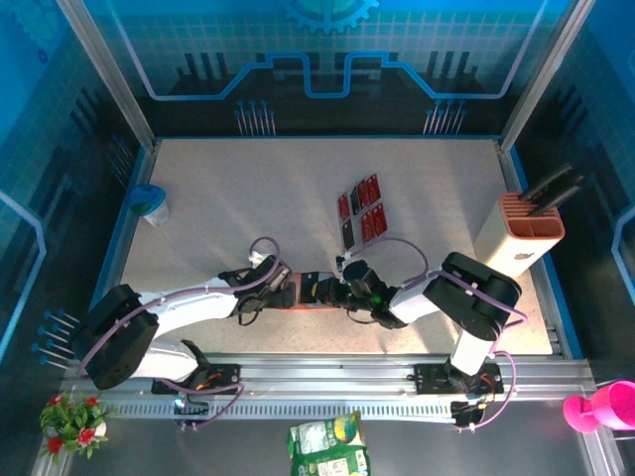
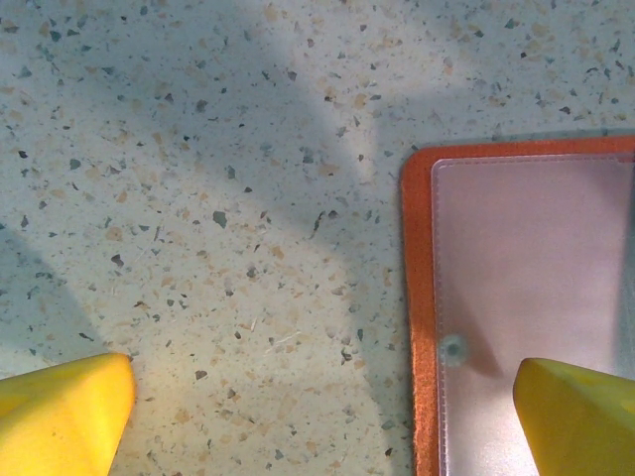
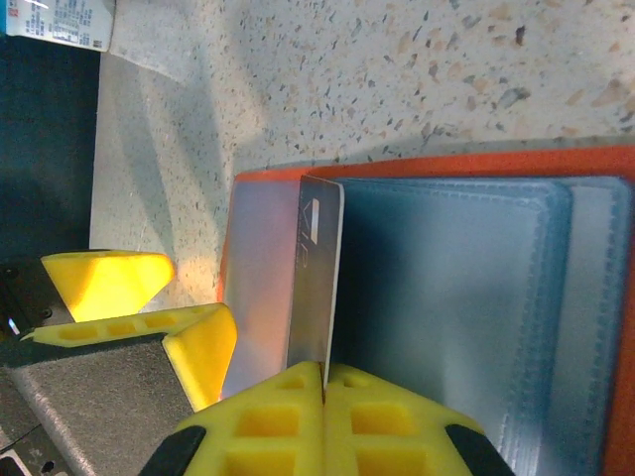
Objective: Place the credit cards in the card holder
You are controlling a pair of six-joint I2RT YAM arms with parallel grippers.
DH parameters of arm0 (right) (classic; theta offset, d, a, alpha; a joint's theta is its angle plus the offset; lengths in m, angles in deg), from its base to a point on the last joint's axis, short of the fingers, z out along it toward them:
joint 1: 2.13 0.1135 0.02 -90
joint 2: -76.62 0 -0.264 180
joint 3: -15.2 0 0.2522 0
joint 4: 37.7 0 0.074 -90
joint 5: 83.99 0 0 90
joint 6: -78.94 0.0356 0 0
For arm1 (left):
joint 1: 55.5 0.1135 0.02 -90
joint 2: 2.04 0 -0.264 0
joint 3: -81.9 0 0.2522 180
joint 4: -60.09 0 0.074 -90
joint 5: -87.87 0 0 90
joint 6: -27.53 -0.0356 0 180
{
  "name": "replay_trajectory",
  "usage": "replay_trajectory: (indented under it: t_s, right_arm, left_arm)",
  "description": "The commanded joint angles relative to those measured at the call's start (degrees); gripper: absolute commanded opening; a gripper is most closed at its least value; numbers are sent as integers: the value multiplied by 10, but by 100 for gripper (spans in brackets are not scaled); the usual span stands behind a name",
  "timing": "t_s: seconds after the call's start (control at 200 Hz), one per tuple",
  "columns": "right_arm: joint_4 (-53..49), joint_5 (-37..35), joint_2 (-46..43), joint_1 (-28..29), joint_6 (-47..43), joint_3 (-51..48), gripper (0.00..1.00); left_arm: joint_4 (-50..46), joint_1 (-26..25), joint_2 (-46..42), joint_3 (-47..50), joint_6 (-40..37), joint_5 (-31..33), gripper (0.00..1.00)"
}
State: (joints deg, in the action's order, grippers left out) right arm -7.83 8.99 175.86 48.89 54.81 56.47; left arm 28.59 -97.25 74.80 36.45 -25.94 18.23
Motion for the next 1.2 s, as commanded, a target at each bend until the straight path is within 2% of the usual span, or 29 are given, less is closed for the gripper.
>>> replay_trajectory:
  t_s: [0.0, 0.22, 0.79, 1.196]
  right_arm:
    - [-86, -21, -6, 12, 5, -4, 0]
    - [-127, -22, -18, 12, 1, 9, 0]
    - [-146, 4, 16, 15, 17, 29, 0]
    - [-202, -6, -25, 15, 4, 36, 0]
  left_arm:
    - [-1, -3, 2, 8, 0, 8, 99]
    - [2, -3, 3, 9, 0, 9, 99]
    - [6, -3, 10, 9, 0, 7, 99]
    - [6, -3, 11, 9, 0, 9, 99]
